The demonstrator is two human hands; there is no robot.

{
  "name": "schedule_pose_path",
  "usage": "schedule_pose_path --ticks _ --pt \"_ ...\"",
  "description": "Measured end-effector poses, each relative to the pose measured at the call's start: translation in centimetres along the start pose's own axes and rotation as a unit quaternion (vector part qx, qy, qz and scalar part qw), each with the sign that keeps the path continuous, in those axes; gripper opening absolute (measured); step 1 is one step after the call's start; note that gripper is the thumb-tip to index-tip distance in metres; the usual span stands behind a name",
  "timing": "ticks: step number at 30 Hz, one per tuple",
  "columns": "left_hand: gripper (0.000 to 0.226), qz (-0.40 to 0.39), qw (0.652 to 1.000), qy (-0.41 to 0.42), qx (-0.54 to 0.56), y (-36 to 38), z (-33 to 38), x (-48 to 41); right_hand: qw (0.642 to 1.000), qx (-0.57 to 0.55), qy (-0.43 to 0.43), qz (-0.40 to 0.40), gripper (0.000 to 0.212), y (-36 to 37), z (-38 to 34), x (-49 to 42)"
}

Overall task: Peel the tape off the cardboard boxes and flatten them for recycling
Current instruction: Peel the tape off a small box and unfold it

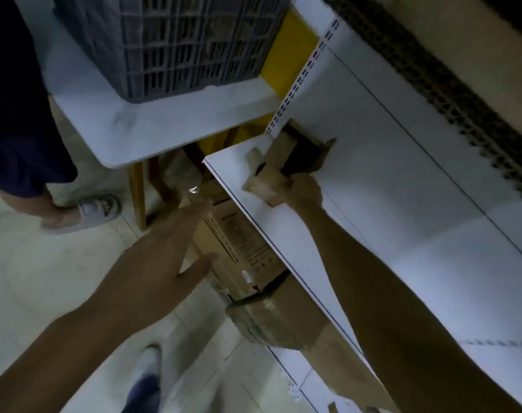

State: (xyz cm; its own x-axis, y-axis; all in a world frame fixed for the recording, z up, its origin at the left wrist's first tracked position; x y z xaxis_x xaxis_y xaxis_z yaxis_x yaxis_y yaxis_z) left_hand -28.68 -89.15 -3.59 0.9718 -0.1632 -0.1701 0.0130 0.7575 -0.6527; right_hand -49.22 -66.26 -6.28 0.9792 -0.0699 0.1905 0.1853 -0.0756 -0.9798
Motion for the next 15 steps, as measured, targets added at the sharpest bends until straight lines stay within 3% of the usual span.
schedule_pose_path --ticks 4,8,9,12,15 --pt "0.079 -0.058 0.998 0.02 0.028 2.2 1.6 -1.2 0.996 -0.056 -0.066 0.014 0.015 0.2 3.3 7.5" --pt "0.105 -0.156 0.986 0.053 0.002 6.1 5.8 -2.9 0.984 -0.109 -0.13 0.052 0.016 -3.7 7.3 15.4" --pt "0.099 -0.181 0.981 0.073 0.01 7.3 6.9 -3.1 0.98 -0.129 -0.143 0.05 0.014 -5.1 8.3 17.5" --pt "0.047 -0.264 0.953 0.119 0.09 9.9 11.1 -1.8 0.965 -0.174 -0.191 0.051 0.012 -8.9 10.9 23.4" --pt "0.036 -0.35 0.91 0.081 0.208 11.9 15.5 1.0 0.96 -0.187 -0.189 0.091 0.02 -11.3 13.0 28.3"
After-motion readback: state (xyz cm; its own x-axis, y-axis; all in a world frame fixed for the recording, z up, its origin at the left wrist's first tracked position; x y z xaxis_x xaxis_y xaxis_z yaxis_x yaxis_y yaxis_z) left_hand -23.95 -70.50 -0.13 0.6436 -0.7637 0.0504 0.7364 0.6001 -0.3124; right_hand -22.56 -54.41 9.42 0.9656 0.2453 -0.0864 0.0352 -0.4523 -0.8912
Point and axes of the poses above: each hand's wrist, its own x-axis away from the middle knuckle, its own y-axis out of the palm, z = x × y, the point moved 2 cm from there along -x, towards the middle knuckle, and after that the axes turned 3 degrees about -z, right-handed, at the moved point
